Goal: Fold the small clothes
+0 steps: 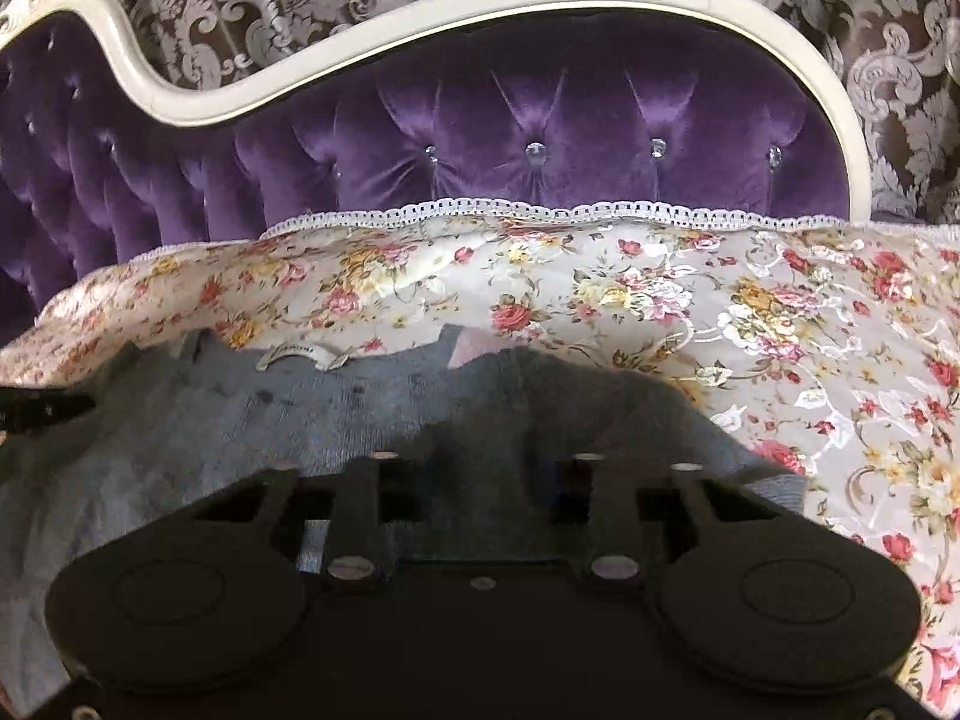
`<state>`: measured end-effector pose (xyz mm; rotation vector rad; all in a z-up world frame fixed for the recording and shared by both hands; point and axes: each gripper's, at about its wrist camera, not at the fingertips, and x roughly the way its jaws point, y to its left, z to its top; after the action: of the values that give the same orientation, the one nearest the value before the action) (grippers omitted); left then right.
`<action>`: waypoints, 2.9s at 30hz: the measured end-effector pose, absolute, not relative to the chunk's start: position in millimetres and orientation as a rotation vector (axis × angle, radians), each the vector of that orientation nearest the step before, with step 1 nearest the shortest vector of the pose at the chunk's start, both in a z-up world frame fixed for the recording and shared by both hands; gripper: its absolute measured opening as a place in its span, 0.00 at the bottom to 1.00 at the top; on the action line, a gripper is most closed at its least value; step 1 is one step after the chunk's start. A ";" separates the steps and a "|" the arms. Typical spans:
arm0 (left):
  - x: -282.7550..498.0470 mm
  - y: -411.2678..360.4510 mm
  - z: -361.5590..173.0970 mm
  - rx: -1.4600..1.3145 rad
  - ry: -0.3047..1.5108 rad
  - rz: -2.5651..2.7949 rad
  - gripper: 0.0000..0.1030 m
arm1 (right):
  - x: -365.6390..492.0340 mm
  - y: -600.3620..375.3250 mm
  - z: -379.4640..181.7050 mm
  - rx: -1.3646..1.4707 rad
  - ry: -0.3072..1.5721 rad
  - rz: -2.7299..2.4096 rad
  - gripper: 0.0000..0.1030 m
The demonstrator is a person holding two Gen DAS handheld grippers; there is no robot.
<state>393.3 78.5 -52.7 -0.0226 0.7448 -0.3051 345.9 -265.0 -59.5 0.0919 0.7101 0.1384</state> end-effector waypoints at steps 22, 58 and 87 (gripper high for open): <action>378.0 63.1 -31.6 0.090 0.683 -0.183 0.33 | 353.8 -283.6 -46.0 0.147 0.676 0.033 0.54; 377.5 -25.7 -44.3 -0.082 0.860 -0.379 0.69 | 172.6 -164.3 -43.0 0.144 0.582 0.293 0.81; 322.5 -29.3 -51.4 -0.003 0.798 -0.340 0.69 | 166.6 -251.6 -15.0 0.367 0.602 0.285 0.92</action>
<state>322.5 -29.3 -51.4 -0.0030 0.7979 -0.3402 166.6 -251.6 -15.0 0.3670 0.6019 0.2850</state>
